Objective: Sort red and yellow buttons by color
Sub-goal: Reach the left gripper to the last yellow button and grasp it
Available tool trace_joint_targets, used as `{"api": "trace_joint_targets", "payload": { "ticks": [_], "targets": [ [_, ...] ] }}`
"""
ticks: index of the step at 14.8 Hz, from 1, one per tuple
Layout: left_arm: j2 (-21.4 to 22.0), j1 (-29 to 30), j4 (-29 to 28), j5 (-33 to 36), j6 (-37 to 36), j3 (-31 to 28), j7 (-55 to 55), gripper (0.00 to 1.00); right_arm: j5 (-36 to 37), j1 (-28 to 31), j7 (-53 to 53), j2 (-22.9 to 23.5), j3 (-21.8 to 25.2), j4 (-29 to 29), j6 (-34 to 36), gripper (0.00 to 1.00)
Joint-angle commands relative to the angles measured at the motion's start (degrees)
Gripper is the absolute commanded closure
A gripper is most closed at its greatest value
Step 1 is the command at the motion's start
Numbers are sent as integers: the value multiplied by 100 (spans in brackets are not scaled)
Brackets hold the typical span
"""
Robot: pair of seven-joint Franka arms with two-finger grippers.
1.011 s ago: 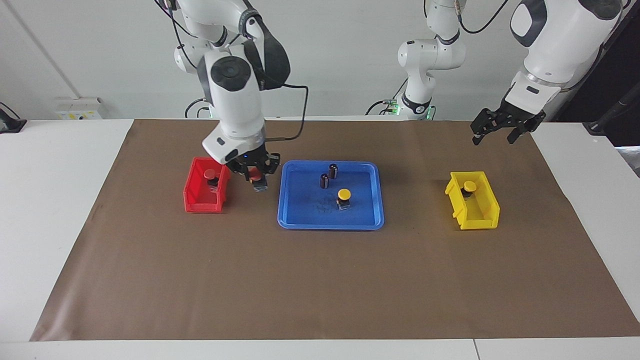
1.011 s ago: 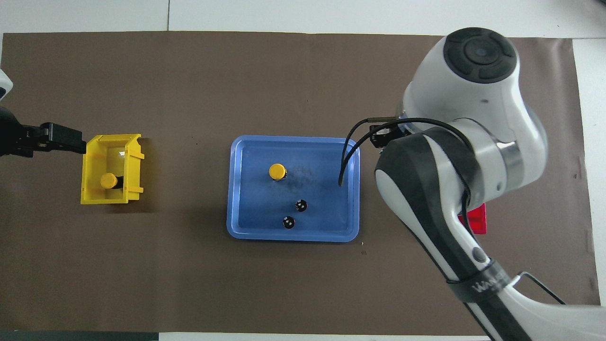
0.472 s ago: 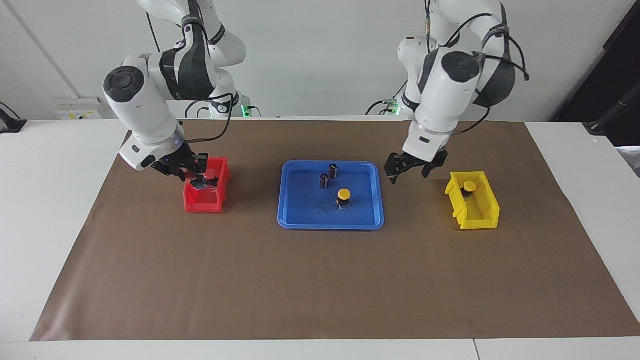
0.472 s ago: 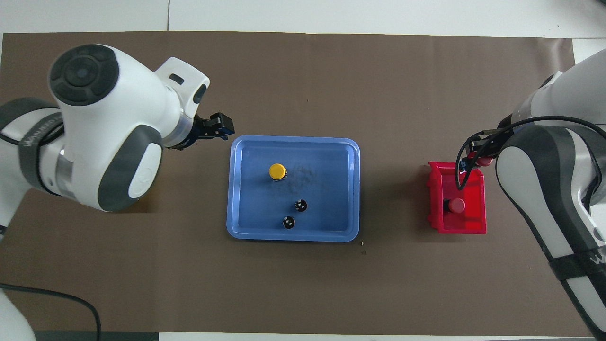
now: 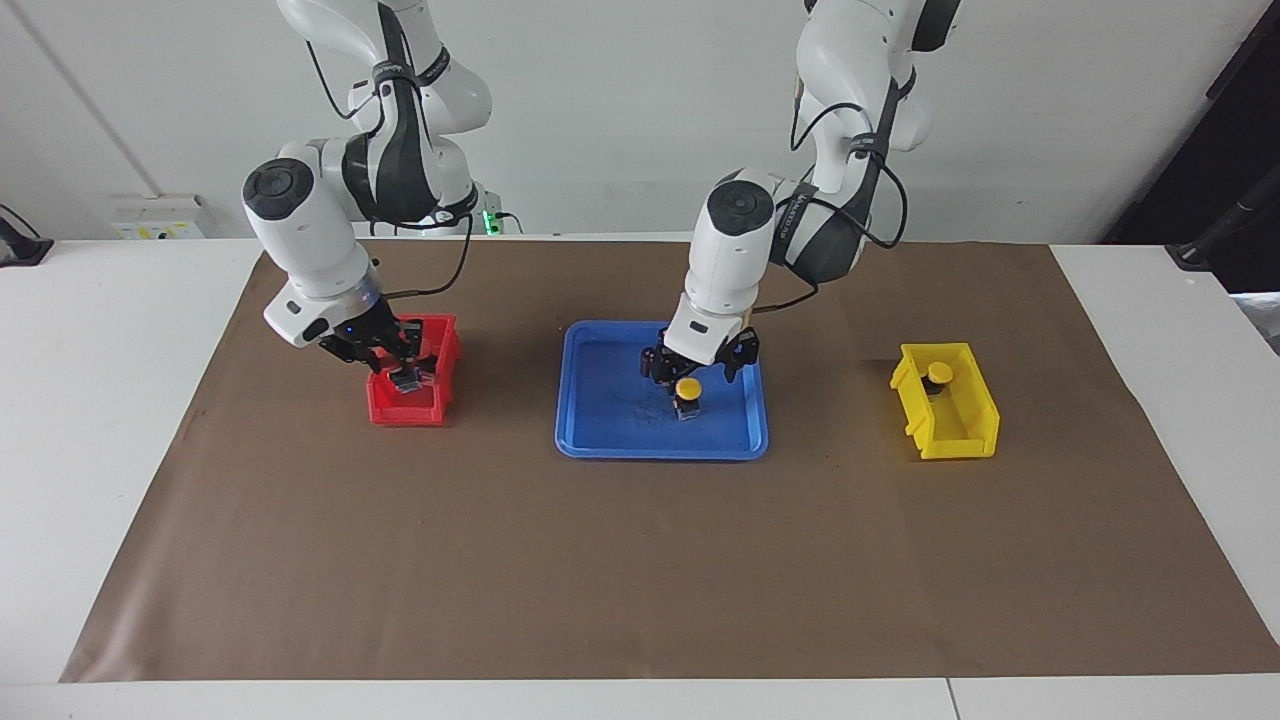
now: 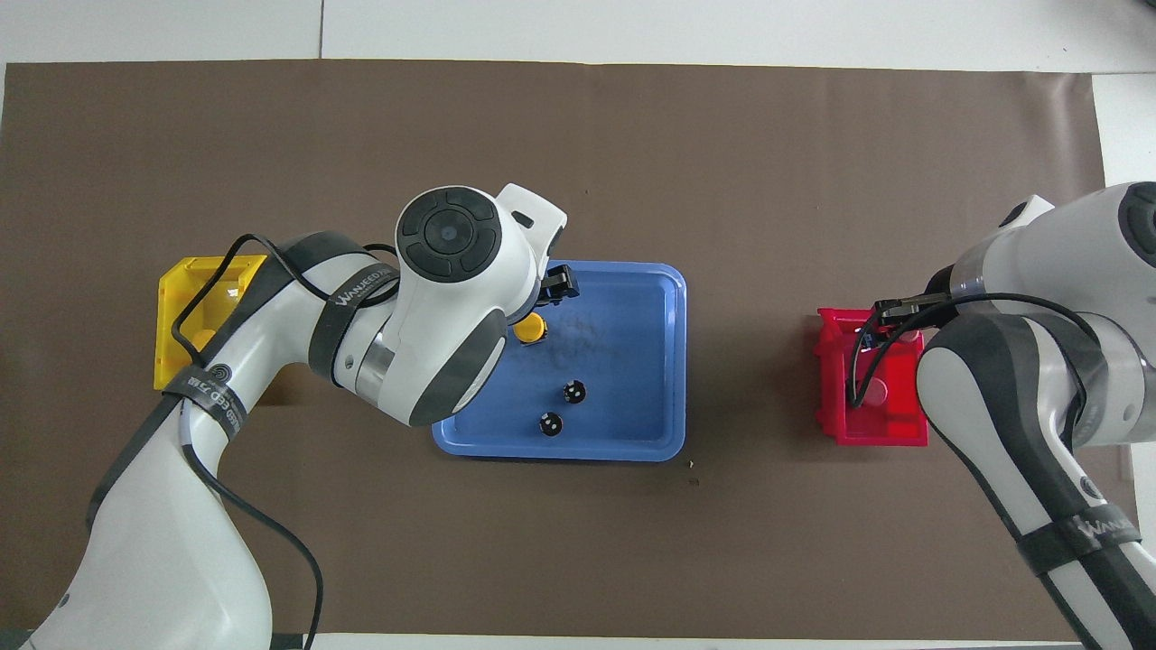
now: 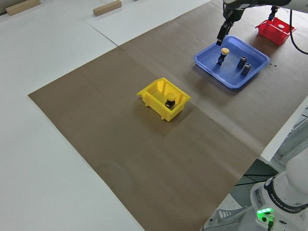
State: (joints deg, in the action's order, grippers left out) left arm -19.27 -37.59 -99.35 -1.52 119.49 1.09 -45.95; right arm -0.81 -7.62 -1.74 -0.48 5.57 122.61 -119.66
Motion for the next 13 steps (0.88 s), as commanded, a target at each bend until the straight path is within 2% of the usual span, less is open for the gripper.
{"api": "trace_joint_targets", "payload": {
  "ticks": [1, 3, 6, 8, 11, 12, 13],
  "targets": [
    [64, -239, -400, -42, 170, -100, -212, 0, -42, 67, -72, -172, -47, 456, -425, 74],
    [55, -249, -427, -42, 275, -100, -291, 1, -42, 59, -72, -172, -47, 544, -566, 74],
    [38, -222, -427, -42, 381, -100, -292, 15, -42, 41, -72, -119, -47, 719, -864, 74],
    [29, -178, -427, -50, 443, -100, -292, 32, -33, 41, -72, -163, -47, 939, -1120, 74],
    [12, -161, -445, -50, 478, -100, -309, 35, -33, 32, -81, -128, -47, 957, -1182, 70],
    [11, -169, -488, -50, 530, -91, -318, 40, -33, 24, -73, -128, -47, 957, -1182, 52],
    [11, -178, -497, -59, 575, -91, -353, 55, -33, 15, -72, -128, -47, 957, -1173, 33]
  ]
}}
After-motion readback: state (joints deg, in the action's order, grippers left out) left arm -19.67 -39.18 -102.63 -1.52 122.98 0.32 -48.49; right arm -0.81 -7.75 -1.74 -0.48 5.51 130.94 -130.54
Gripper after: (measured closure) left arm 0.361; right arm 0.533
